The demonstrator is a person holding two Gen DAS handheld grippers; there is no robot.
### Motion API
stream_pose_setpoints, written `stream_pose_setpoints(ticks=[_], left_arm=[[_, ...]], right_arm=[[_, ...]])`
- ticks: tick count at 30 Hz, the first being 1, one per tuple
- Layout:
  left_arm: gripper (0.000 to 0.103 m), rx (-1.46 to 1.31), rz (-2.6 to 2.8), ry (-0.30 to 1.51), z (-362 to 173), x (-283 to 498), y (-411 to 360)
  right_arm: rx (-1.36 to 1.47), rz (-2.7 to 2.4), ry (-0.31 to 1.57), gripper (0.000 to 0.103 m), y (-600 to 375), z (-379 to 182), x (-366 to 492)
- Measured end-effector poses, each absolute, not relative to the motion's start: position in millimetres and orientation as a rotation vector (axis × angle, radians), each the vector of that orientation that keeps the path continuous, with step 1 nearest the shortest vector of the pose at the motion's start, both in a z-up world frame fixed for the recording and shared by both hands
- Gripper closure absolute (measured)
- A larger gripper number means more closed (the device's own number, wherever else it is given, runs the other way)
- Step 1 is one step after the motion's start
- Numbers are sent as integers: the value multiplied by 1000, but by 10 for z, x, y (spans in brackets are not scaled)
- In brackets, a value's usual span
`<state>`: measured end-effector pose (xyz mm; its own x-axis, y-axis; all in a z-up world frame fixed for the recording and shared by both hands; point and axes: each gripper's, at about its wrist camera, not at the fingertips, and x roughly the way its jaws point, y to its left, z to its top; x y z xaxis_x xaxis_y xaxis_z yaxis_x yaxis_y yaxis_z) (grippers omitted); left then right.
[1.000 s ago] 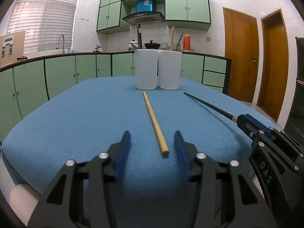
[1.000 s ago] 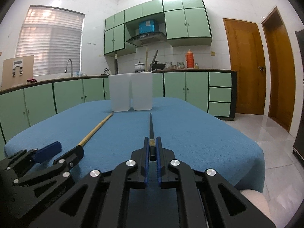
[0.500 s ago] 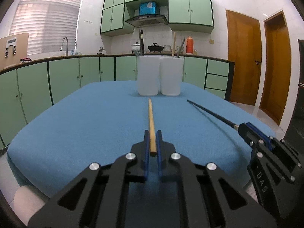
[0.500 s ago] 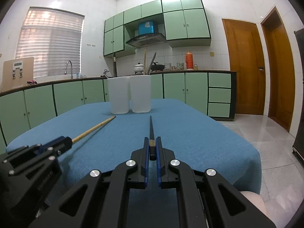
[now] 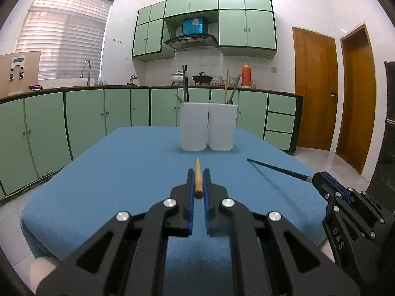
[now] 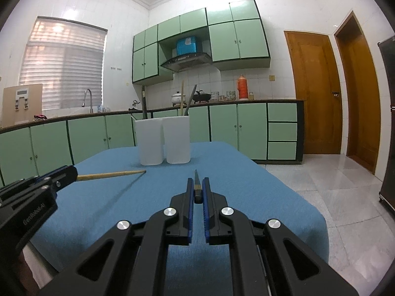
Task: Organize utensils
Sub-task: 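Lift both chopsticks, carry them over the white holder and lower them in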
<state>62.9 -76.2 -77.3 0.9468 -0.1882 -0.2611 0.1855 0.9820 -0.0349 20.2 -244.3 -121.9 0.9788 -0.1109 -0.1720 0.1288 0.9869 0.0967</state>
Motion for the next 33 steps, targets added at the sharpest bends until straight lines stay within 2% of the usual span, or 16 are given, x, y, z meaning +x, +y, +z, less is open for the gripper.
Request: stream_pose_setpoints(ticks=[7,21,33], left_arm=[[97,-27,-179,237,-614,623,-663],[97,-49,-175,142,-74,723,-510],[97,-42,-245,151,479,1167,-512]], right_arm=[[112,-112,150,96,-2482,-1065,162],[133,-48,61,96,-2609,-409,235],[210,107,136,96,-2839,197,748]])
